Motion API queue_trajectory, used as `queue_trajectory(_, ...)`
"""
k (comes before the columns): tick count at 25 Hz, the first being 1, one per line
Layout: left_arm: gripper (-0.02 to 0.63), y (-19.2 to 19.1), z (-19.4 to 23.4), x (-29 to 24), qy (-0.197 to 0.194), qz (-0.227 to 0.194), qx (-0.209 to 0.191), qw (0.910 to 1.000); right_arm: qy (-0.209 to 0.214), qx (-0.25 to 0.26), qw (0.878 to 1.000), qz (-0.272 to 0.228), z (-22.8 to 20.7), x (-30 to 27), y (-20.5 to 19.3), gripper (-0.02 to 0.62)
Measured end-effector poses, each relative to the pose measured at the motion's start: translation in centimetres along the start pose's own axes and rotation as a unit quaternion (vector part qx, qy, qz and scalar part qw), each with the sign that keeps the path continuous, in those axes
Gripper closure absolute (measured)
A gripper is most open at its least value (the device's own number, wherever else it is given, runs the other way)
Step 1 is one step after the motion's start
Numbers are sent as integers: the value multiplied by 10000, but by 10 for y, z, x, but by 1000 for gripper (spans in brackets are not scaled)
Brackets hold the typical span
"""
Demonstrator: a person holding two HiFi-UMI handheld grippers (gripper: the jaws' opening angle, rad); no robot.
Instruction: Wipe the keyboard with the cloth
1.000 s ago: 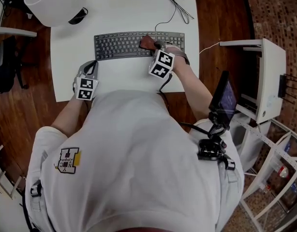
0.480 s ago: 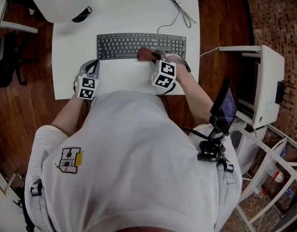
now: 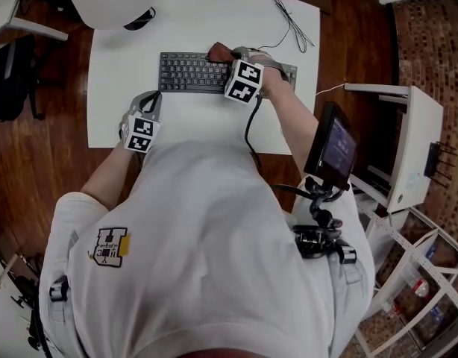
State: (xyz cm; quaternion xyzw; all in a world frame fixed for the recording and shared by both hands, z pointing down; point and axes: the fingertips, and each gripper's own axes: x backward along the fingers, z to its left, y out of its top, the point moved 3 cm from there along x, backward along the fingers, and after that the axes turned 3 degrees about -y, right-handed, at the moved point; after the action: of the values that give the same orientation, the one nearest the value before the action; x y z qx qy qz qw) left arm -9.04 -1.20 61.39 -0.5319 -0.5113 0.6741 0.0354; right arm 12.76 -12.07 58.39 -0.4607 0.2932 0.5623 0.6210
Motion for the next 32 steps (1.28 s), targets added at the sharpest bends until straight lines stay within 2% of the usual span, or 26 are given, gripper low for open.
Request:
queue_trajectory(9, 604, -14, 10, -8, -60, -17, 39, 10000, 486, 295, 9984, -5, 63, 6, 8, 502)
queue_trajectory(16, 604, 1, 2, 1, -63, -11, 12, 10000, 860, 490, 9950, -97, 111, 38, 6, 502)
queue_trajectory(21, 604, -4, 4, -3, -98, -5, 39, 9999, 1094, 614, 9921, -36, 131, 32, 7, 502)
queue_trajectory(25, 604, -4, 4, -6, -149, -1, 92, 9998, 1016, 224, 9943, -224, 99, 29, 18, 502)
queue_trajectory(28, 604, -6, 4, -10, -184, 11, 121, 9998, 561, 75, 9980, -276, 50, 16, 33, 502)
queue_trajectory(32, 604, 2, -3, 1, -198, 14, 119, 9997, 56, 133, 9997, -189, 2, 4, 55, 502)
